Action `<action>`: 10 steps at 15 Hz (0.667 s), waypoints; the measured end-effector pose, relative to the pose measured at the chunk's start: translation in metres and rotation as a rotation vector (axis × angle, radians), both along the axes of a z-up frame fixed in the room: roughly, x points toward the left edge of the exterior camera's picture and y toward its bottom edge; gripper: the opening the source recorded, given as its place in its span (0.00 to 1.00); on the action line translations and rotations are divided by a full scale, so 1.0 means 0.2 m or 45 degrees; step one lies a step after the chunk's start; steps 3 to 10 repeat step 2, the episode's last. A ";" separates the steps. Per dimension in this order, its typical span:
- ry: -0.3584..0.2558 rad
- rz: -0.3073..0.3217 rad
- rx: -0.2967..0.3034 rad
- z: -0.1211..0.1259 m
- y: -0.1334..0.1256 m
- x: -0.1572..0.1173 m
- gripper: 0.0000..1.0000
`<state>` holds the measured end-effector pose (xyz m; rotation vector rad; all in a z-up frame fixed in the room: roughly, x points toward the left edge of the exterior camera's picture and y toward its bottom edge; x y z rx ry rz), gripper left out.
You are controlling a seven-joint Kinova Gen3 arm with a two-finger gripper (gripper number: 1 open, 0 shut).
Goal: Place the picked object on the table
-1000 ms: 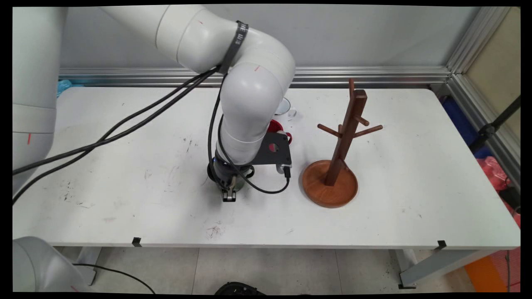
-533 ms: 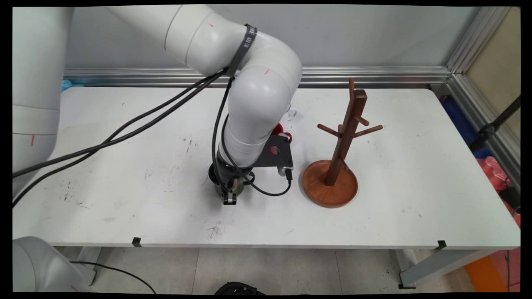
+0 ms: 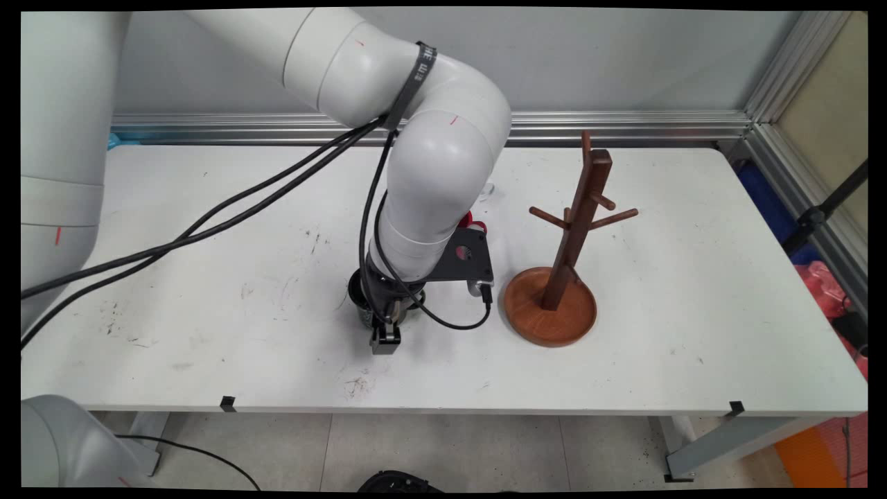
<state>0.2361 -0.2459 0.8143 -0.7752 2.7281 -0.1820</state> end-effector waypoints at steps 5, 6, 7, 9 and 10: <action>0.009 -0.008 -0.005 0.01 0.00 -0.01 1.00; 0.009 -0.008 -0.005 0.01 0.00 -0.01 1.00; 0.009 -0.008 -0.005 0.01 0.00 -0.01 1.00; 0.009 -0.008 -0.005 0.01 0.00 -0.01 1.00; 0.009 -0.008 -0.005 0.01 0.00 -0.01 1.00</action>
